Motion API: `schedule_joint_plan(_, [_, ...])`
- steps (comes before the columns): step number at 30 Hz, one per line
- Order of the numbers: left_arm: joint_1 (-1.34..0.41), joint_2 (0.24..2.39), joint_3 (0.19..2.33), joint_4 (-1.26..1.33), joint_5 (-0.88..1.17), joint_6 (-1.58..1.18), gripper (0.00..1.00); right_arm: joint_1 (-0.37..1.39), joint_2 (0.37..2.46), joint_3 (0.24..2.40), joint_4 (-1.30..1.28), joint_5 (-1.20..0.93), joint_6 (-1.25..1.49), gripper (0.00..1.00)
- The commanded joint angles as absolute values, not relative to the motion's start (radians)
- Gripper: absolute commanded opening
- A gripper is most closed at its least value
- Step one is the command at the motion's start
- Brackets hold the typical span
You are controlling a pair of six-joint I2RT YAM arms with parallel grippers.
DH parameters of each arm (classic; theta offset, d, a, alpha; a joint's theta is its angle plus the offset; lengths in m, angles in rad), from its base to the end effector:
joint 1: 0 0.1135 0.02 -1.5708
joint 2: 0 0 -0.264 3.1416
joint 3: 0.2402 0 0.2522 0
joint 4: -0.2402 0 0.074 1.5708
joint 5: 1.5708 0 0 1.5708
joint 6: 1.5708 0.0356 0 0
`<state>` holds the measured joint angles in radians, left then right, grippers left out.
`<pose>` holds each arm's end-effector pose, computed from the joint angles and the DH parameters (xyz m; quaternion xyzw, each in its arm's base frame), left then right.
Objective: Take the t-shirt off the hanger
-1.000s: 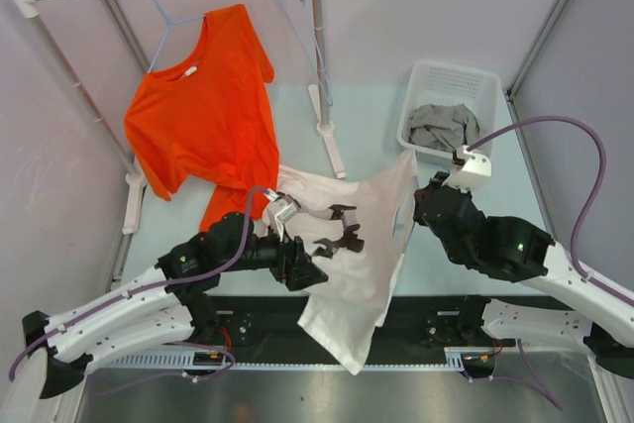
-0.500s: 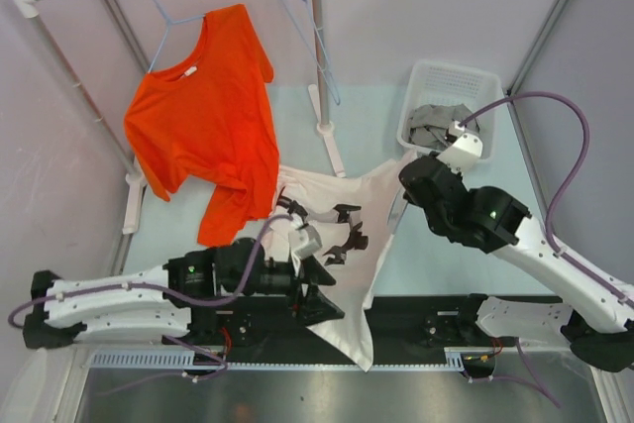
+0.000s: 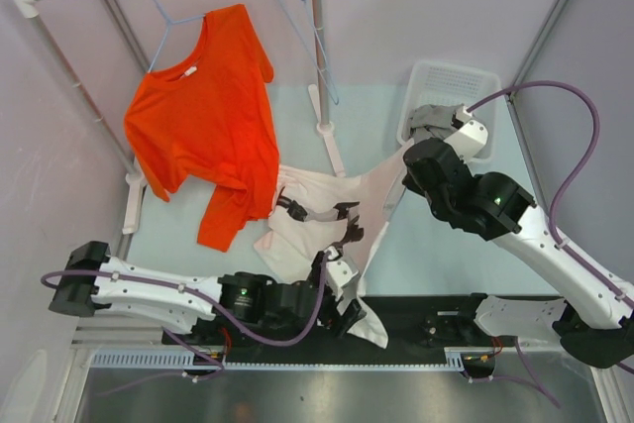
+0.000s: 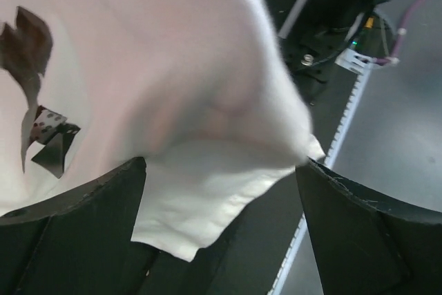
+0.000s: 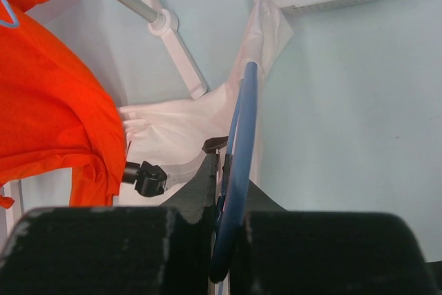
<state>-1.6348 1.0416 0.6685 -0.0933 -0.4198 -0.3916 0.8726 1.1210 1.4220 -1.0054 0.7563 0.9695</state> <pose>-0.0003 -0.2323 0.2601 0.3961 0.7406 -0.3415 0.4220 0.1457 0.1356 0.4165 0.1957 0.8350 0.1079 0.5028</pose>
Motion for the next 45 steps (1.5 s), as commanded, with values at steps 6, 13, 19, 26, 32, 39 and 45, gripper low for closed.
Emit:
schedule_joint_plan(6, [-1.568,1.083,0.73,-0.035,-0.45,-0.506,0.41,0.868,1.081,1.457,-0.991,0.778,1.003,0.0])
schedule_joint_plan(13, [-1.552,0.976,0.663,-0.084,-0.406,-0.522,0.0,0.799,1.072,1.479,-1.084,0.825,1.054,0.0])
schedule_joint_plan(19, [-1.551,0.74,0.581,-0.216,-0.534,-0.581,0.0,0.637,1.037,1.461,-1.215,0.841,1.163,0.0])
schedule_joint_plan(26, [-1.548,0.545,0.574,-0.438,-0.793,-0.702,0.0,0.439,0.896,1.307,-1.142,0.729,1.224,0.0])
schedule_joint_plan(32, [-1.546,0.47,0.539,-0.515,-0.862,-0.782,0.0,0.183,0.801,1.201,-1.053,0.531,1.177,0.0])
schedule_joint_plan(39, [-1.529,0.497,0.476,-0.414,-0.772,-0.788,0.0,0.025,0.752,1.06,-0.81,0.074,1.052,0.0])
schedule_joint_plan(45, [-1.35,0.69,0.549,-0.256,-0.531,-0.657,0.0,0.274,0.811,1.121,-0.842,-0.032,0.983,0.0])
